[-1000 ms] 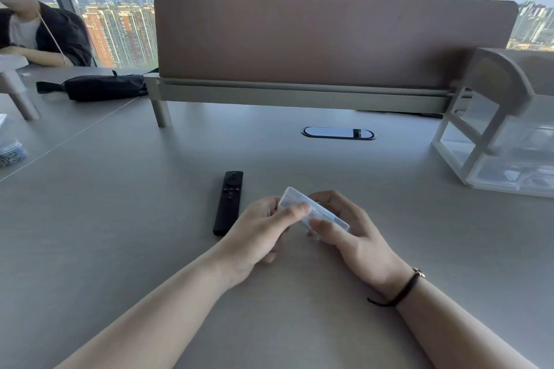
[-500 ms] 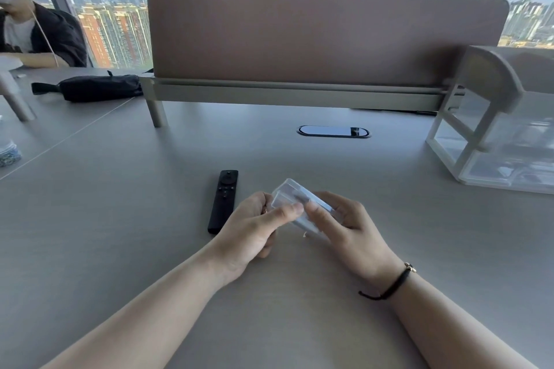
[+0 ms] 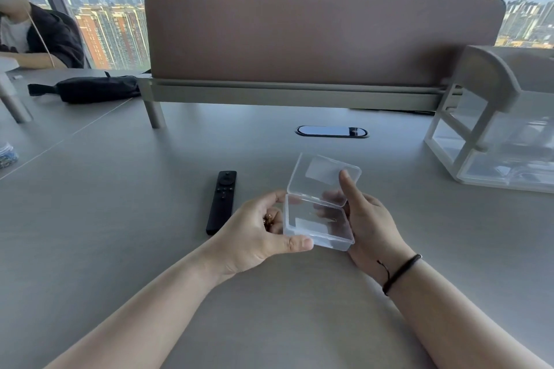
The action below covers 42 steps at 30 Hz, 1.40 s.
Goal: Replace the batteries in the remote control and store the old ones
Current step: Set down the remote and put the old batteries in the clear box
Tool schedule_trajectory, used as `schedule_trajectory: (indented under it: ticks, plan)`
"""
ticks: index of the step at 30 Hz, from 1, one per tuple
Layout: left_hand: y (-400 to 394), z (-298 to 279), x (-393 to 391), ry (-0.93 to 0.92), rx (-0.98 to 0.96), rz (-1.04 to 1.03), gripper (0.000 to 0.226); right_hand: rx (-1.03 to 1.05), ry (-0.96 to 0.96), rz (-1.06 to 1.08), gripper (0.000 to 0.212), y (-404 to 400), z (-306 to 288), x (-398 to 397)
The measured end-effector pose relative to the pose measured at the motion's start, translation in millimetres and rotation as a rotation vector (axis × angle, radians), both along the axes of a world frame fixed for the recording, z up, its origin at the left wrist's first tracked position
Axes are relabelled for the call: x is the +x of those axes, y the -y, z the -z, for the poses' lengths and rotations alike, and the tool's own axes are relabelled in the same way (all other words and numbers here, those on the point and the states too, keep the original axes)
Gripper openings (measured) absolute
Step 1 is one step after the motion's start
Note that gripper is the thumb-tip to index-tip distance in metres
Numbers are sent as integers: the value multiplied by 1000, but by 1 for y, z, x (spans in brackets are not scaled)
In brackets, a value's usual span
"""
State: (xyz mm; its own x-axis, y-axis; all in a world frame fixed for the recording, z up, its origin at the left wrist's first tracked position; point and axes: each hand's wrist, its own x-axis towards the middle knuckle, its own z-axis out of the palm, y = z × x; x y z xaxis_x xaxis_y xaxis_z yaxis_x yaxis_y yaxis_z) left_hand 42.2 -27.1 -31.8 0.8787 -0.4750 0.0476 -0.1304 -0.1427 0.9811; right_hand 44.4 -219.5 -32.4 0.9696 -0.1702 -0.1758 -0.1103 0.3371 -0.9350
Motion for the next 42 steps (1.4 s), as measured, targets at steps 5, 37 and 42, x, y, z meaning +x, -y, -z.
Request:
schedule_trajectory:
  ticks: [5, 37, 42]
  plan:
    - [-3, 2, 3, -125, 72, -66, 69, -319, 101, 114, 42, -3, 8, 4]
    - [0, -26, -5, -345, -352, -158, 15, -658, 259, 62, 36, -7, 24, 11]
    - [-2, -24, 3, -158, -317, -525, 9, -537, 219, 77, 41, -4, 21, 12]
